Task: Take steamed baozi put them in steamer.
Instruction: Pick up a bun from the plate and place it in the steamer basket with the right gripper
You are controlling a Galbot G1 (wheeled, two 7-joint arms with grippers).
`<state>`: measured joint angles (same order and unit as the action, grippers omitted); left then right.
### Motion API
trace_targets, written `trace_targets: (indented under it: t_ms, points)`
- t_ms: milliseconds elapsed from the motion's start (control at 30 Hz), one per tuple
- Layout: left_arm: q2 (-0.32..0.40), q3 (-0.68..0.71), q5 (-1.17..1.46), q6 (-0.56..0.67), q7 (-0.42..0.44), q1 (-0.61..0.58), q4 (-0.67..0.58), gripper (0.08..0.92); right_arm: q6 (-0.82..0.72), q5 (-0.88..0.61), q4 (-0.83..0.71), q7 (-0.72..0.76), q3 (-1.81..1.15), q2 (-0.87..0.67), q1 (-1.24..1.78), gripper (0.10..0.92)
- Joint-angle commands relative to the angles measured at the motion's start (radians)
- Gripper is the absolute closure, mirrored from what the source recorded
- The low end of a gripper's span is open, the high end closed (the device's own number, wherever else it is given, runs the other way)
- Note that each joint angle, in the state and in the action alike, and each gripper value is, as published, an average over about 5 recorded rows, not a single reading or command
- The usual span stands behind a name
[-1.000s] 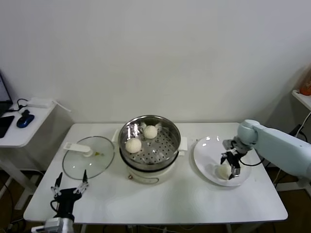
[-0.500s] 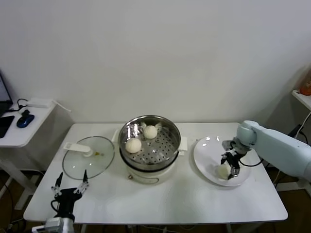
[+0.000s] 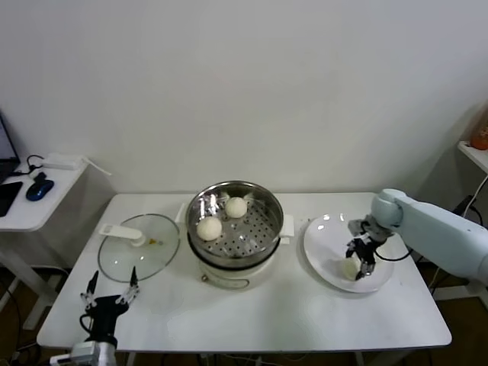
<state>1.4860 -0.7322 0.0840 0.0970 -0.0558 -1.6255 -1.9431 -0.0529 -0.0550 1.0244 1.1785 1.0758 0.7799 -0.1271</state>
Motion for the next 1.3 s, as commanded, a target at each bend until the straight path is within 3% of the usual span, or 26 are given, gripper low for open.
trace_targets:
  t_ms: [33, 433, 733, 1000, 1300]
  points:
    - [0.001, 0.0, -0.001, -0.001, 0.0, 0.001, -0.001, 0.177, 0.02, -0.026, 0.066, 0.007, 0.032, -0.008, -0.095, 0.355]
    - [-0.004, 0.002, -0.009, 0.003, 0.004, -0.006, -0.003, 0.177, 0.204, -0.09, 0.476, 0.047, 0.278, -0.041, -0.561, 0.355]
    - [-0.002, 0.004, -0.02, 0.002, 0.006, -0.014, -0.013, 0.177, 0.336, 0.003, 0.649, 0.066, 0.241, 0.048, -0.703, 0.355]
    - [-0.002, 0.003, -0.025, 0.001, 0.006, -0.017, -0.017, 0.177, 0.414, 0.21, 0.669, 0.069, 0.141, 0.205, -0.622, 0.355]
    - [-0.009, -0.001, -0.026, -0.005, 0.004, -0.017, -0.017, 0.177, 0.498, 0.384, 0.518, 0.062, 0.061, 0.438, -0.426, 0.355]
